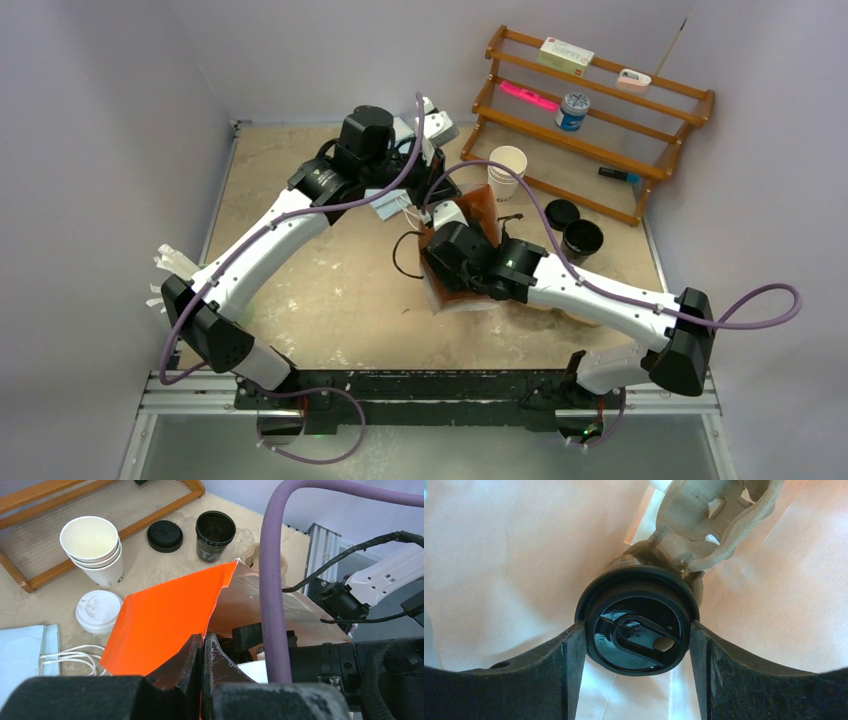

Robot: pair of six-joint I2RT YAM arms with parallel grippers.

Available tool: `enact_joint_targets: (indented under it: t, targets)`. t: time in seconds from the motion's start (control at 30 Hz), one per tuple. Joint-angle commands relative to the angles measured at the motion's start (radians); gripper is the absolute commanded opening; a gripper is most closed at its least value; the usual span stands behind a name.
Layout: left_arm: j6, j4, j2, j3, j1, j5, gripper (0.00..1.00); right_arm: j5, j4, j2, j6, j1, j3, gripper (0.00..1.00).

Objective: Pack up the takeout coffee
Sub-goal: Place the coffee cup on the cup tray.

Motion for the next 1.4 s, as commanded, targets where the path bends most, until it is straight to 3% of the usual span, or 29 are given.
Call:
enact_joint_targets:
  t: [0.0,0.1,0.4,0.63,0.97,1.13,1.37]
  targets:
    - [0.019,-0.129,-0.003,0.032,-0.008,-0.027,0.0,0.142,0.007,-0.027,0.025,-0.011,0.107,0.0]
    - [0.04,-0.171,-0.005,0.045,-0.007,-0.071,0.0,0.177,-0.075,0.004,0.064,-0.01,0.109,0.0]
    - [0.003,-0.233,-0.031,0.063,0.052,-0.186,0.0,0.12,-0.029,-0.055,0.085,-0.01,0.049,0.0]
    - [-0.008,-0.158,-0.096,-0.006,0.051,-0.133,0.0,0.126,-0.014,-0.05,0.042,-0.01,0.101,0.0]
    - [-0.009,-0.076,-0.117,-0.042,0.052,-0.049,0.0,0.292,-0.074,0.047,0.078,-0.01,0.151,0.0]
    - [-0.033,-0.054,-0.092,-0.041,0.051,0.013,0.0,0.263,0.007,0.053,0.075,-0.011,0.119,0.0]
    - [-0.124,-0.016,-0.081,-0.061,0.105,0.109,0.0,0.21,-0.004,0.01,0.084,-0.011,0.136,0.0]
